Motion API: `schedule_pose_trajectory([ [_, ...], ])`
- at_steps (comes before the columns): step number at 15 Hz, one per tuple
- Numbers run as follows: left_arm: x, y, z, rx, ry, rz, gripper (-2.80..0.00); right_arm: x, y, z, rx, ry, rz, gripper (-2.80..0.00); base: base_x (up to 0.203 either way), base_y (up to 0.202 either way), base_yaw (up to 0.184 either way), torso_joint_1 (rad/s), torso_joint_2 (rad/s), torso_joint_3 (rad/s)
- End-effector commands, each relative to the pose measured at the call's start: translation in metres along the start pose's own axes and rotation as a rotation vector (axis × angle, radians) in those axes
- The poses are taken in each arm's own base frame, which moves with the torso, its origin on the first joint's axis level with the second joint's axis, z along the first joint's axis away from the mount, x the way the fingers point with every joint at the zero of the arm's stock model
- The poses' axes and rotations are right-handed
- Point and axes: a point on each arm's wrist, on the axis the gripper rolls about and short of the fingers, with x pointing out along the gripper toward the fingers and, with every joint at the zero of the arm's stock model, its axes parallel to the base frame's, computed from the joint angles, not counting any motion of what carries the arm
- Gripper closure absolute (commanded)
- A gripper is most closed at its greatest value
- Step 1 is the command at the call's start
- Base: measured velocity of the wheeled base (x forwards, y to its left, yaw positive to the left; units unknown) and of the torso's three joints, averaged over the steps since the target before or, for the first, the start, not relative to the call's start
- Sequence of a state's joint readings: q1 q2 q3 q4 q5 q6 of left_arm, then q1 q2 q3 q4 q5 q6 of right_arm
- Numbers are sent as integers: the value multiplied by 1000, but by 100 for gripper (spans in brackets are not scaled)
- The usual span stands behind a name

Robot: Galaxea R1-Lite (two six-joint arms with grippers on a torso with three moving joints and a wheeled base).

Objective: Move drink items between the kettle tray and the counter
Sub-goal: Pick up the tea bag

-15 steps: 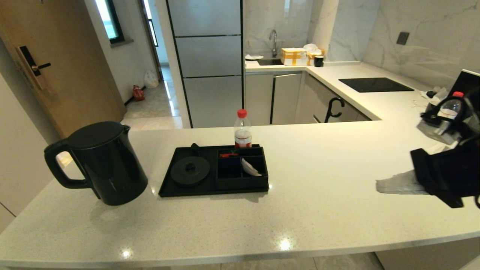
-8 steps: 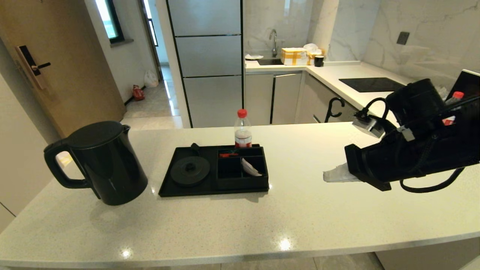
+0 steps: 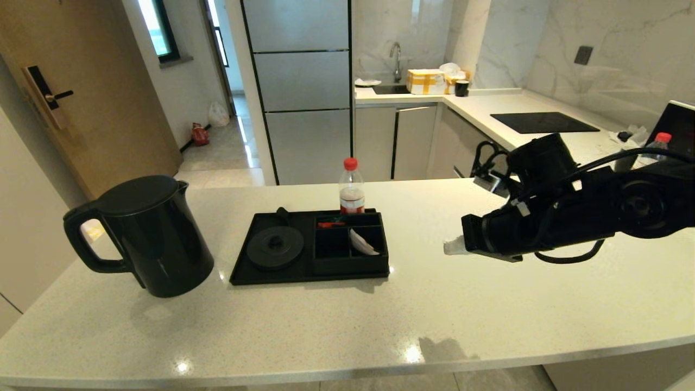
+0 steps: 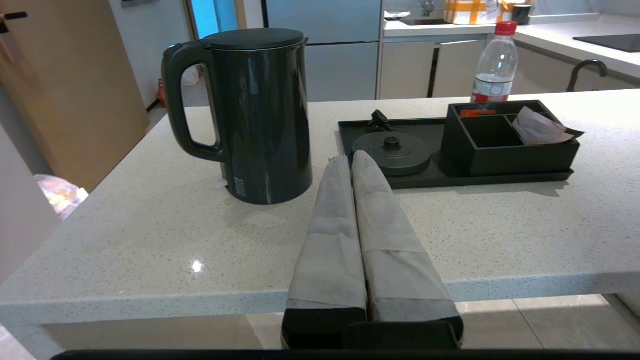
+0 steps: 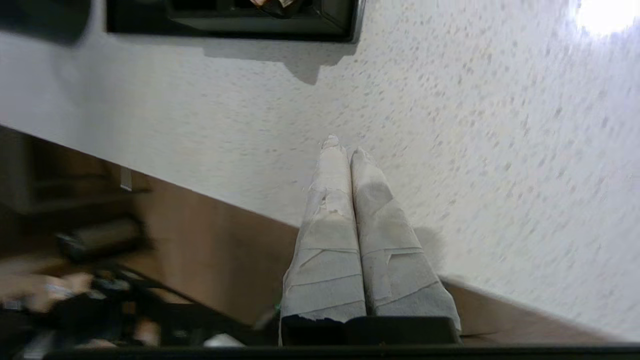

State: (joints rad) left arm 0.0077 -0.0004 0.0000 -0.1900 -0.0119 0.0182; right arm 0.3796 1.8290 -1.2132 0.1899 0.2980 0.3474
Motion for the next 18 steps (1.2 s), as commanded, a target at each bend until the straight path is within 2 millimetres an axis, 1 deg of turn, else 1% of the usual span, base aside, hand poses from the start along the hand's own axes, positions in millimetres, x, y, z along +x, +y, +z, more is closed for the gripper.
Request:
schedule_pose_trajectory([
  [1, 1, 0, -11, 0, 39, 0, 0, 13, -3, 2, -24, 13, -3, 0, 0, 0, 0, 0, 0, 0],
  [2, 1, 0, -11, 1, 37, 0, 0, 24, -4, 6, -33, 2, -2, 0, 0, 0, 0, 0, 0, 0],
  [5, 1, 0, -12, 0, 39, -1, 0, 37, 3, 21, -71, -88, 19, 0, 0, 0, 0, 0, 0, 0],
  [7, 1, 0, -11, 0, 37, -1, 0, 45, 2, 17, -77, -117, 31, 0, 0, 0, 0, 0, 0, 0],
  [9, 1, 0, -11, 0, 39, -1, 0, 47, 5, 20, -40, -156, 56, 0, 0, 0, 0, 0, 0, 0],
  [10, 1, 0, -12, 0, 40, -1, 0, 50, 13, 18, -11, -169, 86, 0, 0, 0, 0, 0, 0, 0],
  [11, 1, 0, -11, 0, 38, -1, 0, 56, 17, 14, -2, -164, 98, 0, 0, 0, 0, 0, 0, 0],
  [13, 1, 0, -11, 0, 39, -1, 0, 70, 21, 11, 24, -180, 125, 0, 0, 0, 0, 0, 0, 0],
  [14, 1, 0, -12, 0, 39, -1, 0, 74, 23, 10, 34, -185, 133, 0, 0, 0, 0, 0, 0, 0],
  [15, 1, 0, -11, 0, 38, 0, 0, 85, 24, 5, 40, -182, 136, 0, 0, 0, 0, 0, 0, 0],
  [16, 1, 0, -12, 0, 40, 0, 0, 92, 28, -1, 36, -181, 125, 0, 0, 0, 0, 0, 0, 0],
  [18, 1, 0, -11, 0, 39, -1, 0, 90, 32, -8, 23, -169, 125, 0, 0, 0, 0, 0, 0, 0],
])
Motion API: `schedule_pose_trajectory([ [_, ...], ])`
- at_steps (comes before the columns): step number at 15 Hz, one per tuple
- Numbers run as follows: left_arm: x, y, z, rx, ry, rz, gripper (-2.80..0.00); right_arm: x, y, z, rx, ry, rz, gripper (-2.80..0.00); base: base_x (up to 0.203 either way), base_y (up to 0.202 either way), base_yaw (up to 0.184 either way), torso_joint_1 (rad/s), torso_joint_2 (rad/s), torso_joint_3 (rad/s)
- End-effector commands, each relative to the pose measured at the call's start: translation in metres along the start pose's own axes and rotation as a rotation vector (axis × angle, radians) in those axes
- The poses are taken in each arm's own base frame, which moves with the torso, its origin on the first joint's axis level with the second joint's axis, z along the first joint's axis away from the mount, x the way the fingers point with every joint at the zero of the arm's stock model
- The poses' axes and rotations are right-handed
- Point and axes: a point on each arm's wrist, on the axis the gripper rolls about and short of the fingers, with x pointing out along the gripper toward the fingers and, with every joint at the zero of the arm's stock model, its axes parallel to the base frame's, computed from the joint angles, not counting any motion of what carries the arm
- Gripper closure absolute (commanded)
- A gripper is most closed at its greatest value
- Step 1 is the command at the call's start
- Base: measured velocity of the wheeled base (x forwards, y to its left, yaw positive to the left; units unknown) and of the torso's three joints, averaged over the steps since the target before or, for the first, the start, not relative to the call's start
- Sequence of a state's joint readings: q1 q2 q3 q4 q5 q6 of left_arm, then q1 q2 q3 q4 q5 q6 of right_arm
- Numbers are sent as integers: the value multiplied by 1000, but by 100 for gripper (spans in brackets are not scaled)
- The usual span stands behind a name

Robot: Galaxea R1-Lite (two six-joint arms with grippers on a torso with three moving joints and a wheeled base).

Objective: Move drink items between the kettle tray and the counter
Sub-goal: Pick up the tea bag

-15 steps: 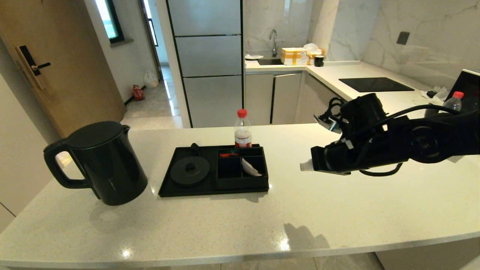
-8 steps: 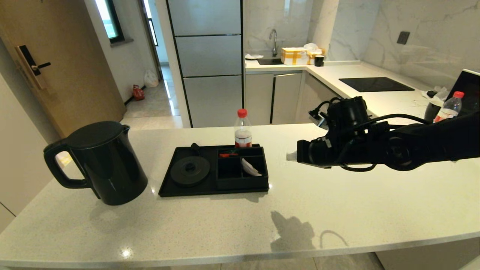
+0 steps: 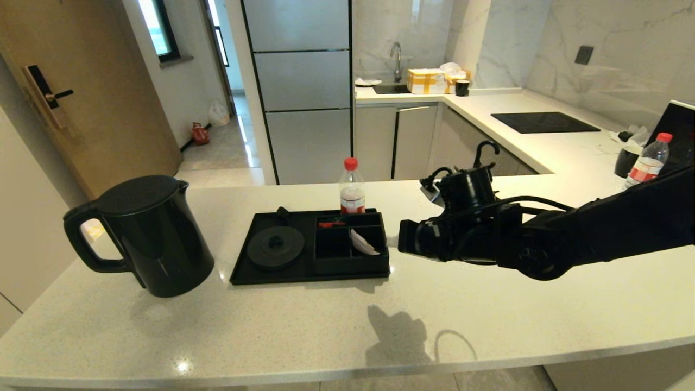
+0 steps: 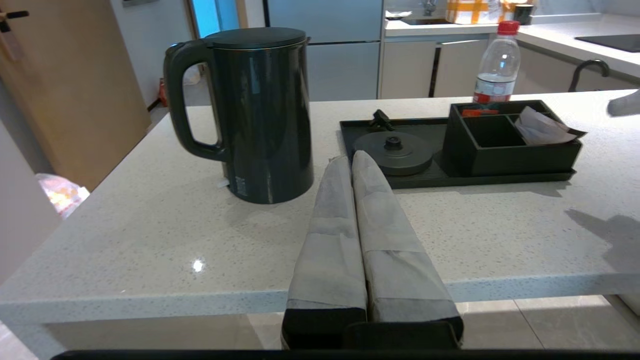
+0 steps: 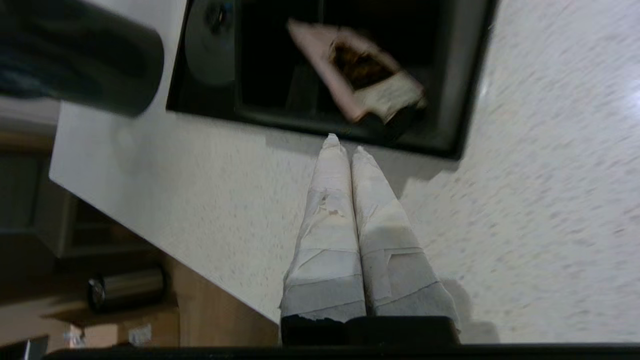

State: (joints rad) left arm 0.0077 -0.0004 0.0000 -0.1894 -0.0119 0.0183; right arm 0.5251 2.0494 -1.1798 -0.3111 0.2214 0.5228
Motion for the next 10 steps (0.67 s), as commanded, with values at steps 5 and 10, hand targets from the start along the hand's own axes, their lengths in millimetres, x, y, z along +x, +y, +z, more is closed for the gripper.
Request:
schedule_pose_trajectory([
  [5, 1, 0, -11, 0, 38, -1, 0, 4, 6, -17, -38, 55, 11, 0, 0, 0, 0, 0, 0, 0],
  [10, 1, 0, -11, 0, 37, -1, 0, 17, 6, -17, -47, 13, 12, -280, 0, 0, 0, 0, 0, 0],
])
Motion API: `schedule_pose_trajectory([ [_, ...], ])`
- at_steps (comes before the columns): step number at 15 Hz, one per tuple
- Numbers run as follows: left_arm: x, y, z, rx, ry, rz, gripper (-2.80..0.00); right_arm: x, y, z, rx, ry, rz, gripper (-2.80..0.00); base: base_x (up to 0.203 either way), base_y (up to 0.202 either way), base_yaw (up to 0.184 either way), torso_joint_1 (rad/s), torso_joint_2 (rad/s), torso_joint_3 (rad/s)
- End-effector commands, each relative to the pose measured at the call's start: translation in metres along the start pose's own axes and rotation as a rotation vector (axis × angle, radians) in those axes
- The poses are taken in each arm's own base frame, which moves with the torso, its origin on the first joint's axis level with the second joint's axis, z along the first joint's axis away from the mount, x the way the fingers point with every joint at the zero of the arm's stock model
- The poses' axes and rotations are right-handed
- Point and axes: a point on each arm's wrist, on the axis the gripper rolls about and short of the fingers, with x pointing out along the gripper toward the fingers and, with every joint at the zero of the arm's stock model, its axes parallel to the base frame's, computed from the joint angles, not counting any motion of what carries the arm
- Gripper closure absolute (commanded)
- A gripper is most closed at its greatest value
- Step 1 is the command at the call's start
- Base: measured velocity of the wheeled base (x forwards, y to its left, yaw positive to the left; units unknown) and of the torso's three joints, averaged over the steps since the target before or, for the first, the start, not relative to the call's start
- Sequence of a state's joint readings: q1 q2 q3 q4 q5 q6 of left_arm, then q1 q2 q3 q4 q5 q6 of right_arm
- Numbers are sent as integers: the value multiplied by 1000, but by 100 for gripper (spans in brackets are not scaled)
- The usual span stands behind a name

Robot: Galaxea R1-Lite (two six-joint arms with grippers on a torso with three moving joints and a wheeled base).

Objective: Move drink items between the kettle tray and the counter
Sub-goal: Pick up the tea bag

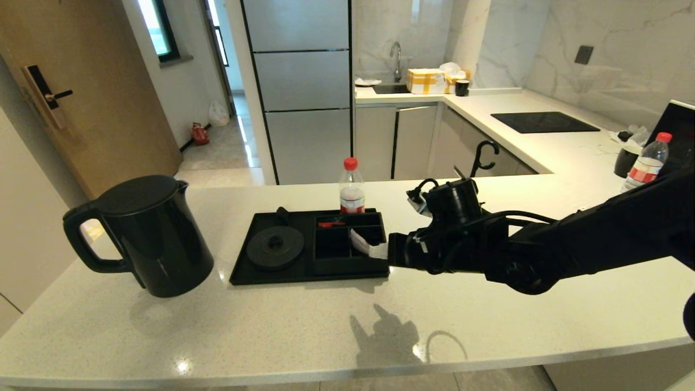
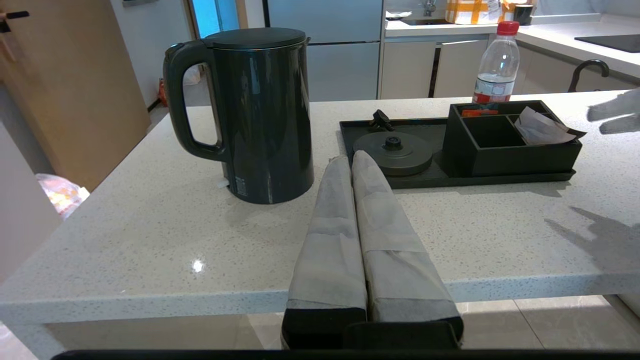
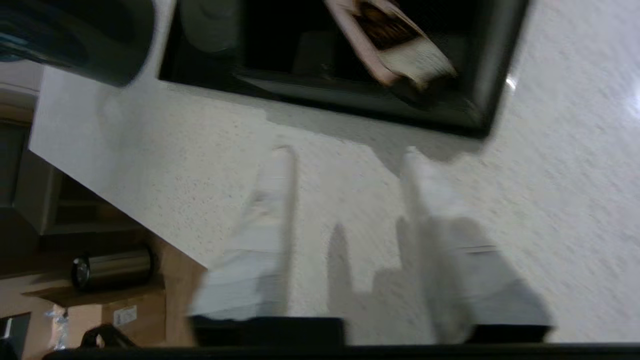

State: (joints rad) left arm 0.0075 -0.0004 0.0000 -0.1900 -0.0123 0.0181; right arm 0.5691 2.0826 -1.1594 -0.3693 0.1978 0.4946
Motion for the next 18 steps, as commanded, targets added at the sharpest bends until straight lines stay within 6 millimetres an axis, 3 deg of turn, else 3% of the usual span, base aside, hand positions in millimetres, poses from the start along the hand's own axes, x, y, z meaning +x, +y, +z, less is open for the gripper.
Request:
schedule_pose_trajectory([
  [1, 1, 0, -11, 0, 38, 1, 0, 7, -5, -5, -6, -14, -29, -280, 0, 0, 0, 0, 0, 0],
  [3, 1, 0, -11, 0, 39, 1, 0, 8, -7, -6, -75, -24, -51, -280, 0, 0, 0, 0, 0, 0],
  [5, 1, 0, -11, 0, 39, 1, 0, 9, -9, -6, -250, -48, -55, -280, 0, 0, 0, 0, 0, 0],
  [12, 1, 0, -11, 0, 39, 0, 0, 27, -9, 3, -365, -102, -47, -280, 0, 0, 0, 0, 0, 0],
  [18, 1, 0, -11, 0, 39, 0, 0, 49, -7, -12, -439, -62, -49, -280, 0, 0, 0, 0, 0, 0],
])
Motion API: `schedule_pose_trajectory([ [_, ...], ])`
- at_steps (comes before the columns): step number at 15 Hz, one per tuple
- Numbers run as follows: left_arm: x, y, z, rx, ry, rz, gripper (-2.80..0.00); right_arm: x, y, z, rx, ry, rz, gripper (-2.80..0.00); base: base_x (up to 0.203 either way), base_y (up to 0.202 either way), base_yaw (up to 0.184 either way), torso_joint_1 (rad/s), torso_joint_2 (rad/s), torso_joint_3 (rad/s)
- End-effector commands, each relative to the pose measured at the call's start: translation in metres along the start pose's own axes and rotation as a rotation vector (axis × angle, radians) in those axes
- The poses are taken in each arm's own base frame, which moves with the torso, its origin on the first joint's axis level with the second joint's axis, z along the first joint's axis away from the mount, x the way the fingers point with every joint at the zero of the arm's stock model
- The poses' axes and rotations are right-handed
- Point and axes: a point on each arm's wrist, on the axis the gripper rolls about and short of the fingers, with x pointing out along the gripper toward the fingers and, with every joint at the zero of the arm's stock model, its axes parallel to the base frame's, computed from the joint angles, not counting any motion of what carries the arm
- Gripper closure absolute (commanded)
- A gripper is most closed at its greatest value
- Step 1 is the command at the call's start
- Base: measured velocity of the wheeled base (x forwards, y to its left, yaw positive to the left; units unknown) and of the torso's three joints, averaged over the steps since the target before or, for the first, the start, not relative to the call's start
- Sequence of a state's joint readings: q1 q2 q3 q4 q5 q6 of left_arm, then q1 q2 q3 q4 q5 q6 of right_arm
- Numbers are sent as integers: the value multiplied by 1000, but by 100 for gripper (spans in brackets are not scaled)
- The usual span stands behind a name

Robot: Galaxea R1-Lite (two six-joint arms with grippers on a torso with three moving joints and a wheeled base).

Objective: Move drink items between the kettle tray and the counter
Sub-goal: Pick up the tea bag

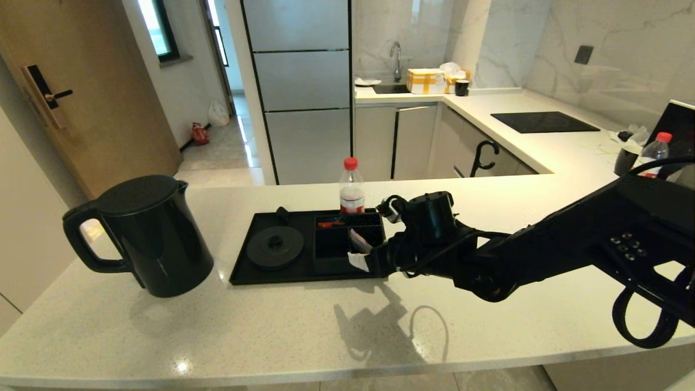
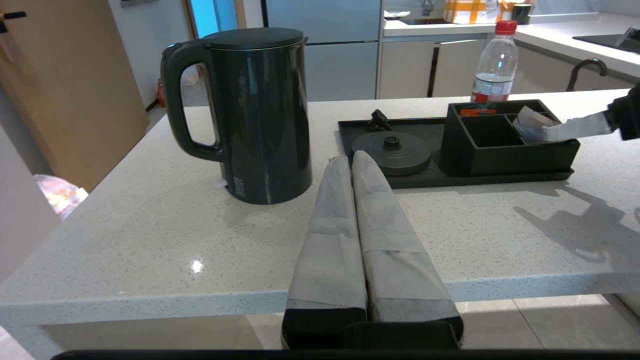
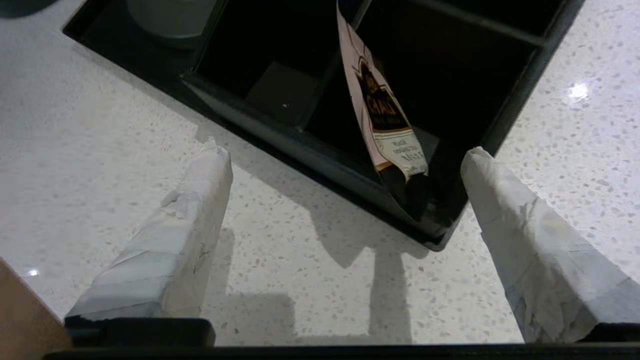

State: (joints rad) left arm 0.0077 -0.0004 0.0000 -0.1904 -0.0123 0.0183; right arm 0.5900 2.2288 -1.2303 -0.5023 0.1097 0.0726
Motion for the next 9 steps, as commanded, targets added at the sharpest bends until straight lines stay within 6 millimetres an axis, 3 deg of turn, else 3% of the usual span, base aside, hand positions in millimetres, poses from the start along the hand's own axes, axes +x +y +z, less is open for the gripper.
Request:
schedule_pose_trajectory([
  [1, 1, 0, -11, 0, 39, -1, 0, 12, 0, -7, -14, 9, -27, -280, 0, 0, 0, 0, 0, 0],
  [9, 1, 0, -11, 0, 38, -1, 0, 26, 6, -6, -35, -101, -90, -280, 0, 0, 0, 0, 0, 0],
])
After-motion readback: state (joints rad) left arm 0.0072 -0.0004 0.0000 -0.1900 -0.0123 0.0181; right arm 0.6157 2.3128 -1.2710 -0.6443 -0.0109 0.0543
